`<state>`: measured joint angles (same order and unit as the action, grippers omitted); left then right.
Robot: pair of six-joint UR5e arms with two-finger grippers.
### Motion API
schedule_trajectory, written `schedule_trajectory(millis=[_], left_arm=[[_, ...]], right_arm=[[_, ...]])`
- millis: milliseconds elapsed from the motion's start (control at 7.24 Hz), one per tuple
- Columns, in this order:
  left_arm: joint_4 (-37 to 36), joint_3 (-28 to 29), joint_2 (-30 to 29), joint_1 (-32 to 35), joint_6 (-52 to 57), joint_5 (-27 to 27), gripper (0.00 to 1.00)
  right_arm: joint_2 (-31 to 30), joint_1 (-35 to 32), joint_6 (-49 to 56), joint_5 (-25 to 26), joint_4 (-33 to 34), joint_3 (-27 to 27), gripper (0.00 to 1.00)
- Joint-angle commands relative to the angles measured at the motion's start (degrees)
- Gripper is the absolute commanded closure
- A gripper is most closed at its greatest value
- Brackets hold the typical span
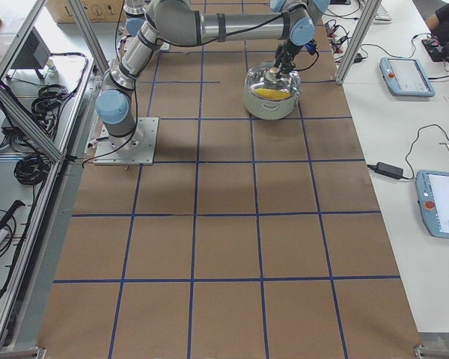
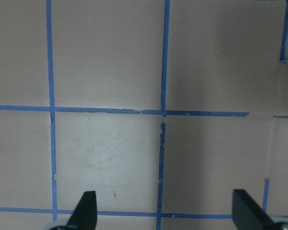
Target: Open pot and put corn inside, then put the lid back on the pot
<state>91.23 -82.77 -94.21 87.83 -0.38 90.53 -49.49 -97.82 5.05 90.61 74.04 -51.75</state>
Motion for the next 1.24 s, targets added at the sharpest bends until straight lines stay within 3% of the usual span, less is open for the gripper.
schedule_trajectory(millis=[0,414,829,1105], left_arm=[[-0.61,0.67,-0.44,-0.03,0.11,0.09,0.00],[-0.71,0.67,-0.54,-0.20,0.11,0.09,0.00],[-0.62,0.23,0.34,-0.20,0.03,0.26,0.00],[-0.27,-0.73,0.96,-0.20,0.11,0.35,0.00]], right_arm=[[-0.08,0.00,0.05,0.27,-0.30,-0.20,0.00],[-2.52,0.26,-0.48,0.62,-0.83,-0.02,0.00],[-15.15,0.88,-0.65,0.71,-8.88,-1.51,0.06],[-21.32,0.70,-2.75,0.89,-8.40,-7.63,0.06]])
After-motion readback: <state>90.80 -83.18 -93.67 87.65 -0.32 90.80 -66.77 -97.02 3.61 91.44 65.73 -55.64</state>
